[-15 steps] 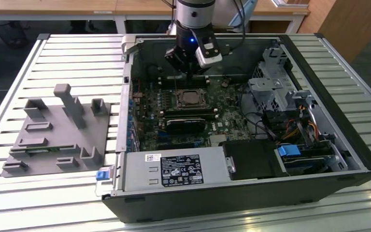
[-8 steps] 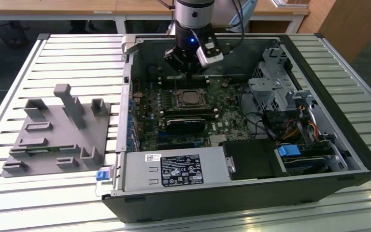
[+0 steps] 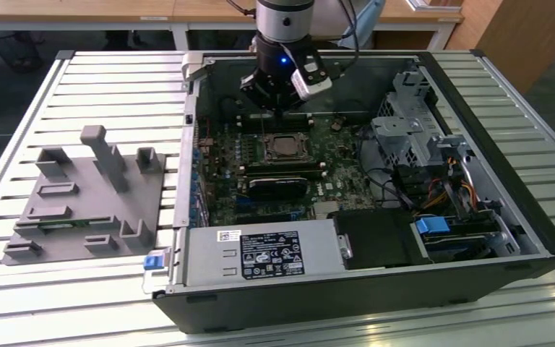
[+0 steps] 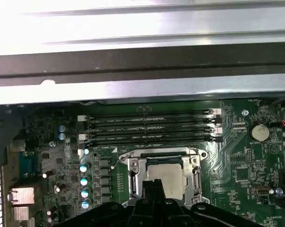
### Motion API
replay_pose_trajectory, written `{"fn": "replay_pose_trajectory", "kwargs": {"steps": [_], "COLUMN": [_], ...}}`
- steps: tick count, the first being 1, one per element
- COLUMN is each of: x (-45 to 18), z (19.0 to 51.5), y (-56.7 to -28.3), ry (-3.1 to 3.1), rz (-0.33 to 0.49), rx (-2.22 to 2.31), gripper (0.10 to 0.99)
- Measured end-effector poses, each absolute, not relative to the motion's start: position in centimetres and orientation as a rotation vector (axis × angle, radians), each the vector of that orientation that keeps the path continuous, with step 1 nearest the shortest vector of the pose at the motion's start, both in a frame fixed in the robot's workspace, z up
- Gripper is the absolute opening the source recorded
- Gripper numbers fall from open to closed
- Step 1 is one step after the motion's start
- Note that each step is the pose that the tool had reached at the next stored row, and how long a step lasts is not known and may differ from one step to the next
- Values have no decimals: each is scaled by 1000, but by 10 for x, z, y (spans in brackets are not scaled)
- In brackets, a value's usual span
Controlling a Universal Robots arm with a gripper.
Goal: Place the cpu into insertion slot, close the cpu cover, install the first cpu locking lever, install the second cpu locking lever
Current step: 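Install the first cpu locking lever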
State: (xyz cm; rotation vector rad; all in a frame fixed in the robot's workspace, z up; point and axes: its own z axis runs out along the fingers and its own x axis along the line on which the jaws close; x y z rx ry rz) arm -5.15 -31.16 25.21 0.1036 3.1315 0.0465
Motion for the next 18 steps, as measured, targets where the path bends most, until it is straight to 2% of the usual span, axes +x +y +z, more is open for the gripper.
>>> {"fn": "replay_pose_trajectory", "kwargs": {"steps": [18], "x": [-86], "z": [256], "y": [-311], "ry": [3109], "rz": [48], "rx": [102], "gripper": [122]}}
